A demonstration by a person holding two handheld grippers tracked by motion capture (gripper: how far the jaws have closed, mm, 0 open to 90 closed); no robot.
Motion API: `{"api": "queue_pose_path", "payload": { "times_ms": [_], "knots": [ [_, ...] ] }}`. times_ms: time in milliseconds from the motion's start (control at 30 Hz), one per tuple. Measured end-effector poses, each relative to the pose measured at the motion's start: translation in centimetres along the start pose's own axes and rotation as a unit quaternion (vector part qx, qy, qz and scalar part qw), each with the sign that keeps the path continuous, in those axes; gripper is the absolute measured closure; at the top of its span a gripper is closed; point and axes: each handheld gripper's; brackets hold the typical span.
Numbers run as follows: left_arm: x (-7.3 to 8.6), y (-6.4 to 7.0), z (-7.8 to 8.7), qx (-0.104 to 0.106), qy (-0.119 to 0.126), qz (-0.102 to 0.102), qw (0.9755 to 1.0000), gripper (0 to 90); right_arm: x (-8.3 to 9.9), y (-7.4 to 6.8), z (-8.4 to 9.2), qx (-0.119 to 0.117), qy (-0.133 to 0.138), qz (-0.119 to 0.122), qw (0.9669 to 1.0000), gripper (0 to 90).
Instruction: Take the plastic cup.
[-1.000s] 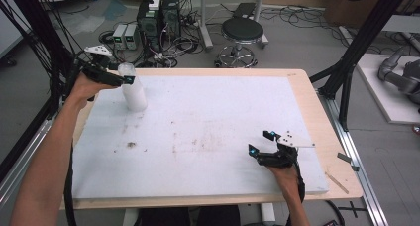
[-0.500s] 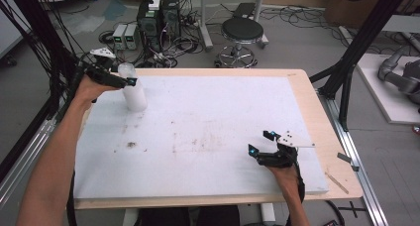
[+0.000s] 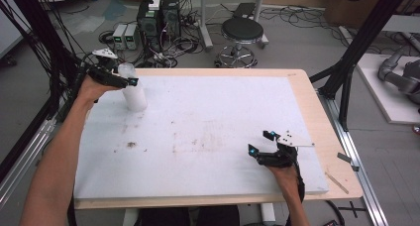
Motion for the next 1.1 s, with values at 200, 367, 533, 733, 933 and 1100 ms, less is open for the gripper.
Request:
{"api": "queue_pose_path", "payload": {
  "times_ms": [200, 367, 533, 733, 933, 1100],
  "knots": [
    [0.0, 0.1, -0.2, 0.0, -0.006, -0.004, 1.0, 25.7, 0.0, 0.0, 0.0, 0.0, -0.002, -0.002, 1.0, 15.8],
    [-0.1, 0.1, -0.1, 0.003, -0.008, -0.01, 0.9999, 32.6, 0.0, 0.0, 0.0, 0.001, -0.003, -0.003, 1.0, 15.8],
    [-0.1, 0.2, -0.1, 0.001, -0.009, -0.01, 0.9999, 33.3, 0.0, 0.0, 0.0, 0.001, -0.003, -0.004, 1.0, 15.8],
    [-0.2, 0.3, 0.0, -0.002, -0.01, -0.01, 0.9999, 33.3, 0.0, 0.0, -0.1, 0.0, -0.003, -0.003, 1.0, 15.8],
    [-0.3, 0.3, 0.3, -0.002, -0.001, -0.005, 1.0, 33.3, 0.0, 0.0, -0.1, 0.001, -0.004, -0.002, 1.0, 15.8],
    [-0.5, 0.2, 1.0, -0.007, 0.02, 0.003, 0.9998, 33.6, 0.0, 0.0, -0.1, 0.002, -0.003, 0.0, 1.0, 15.8]
  ]
}}
Point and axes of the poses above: each handheld gripper's, and its own axes: z roughly backward along the jaws, x roughly out of its underside, y roughly to its right, and after that the axes turned 8 degrees about -z, right-handed
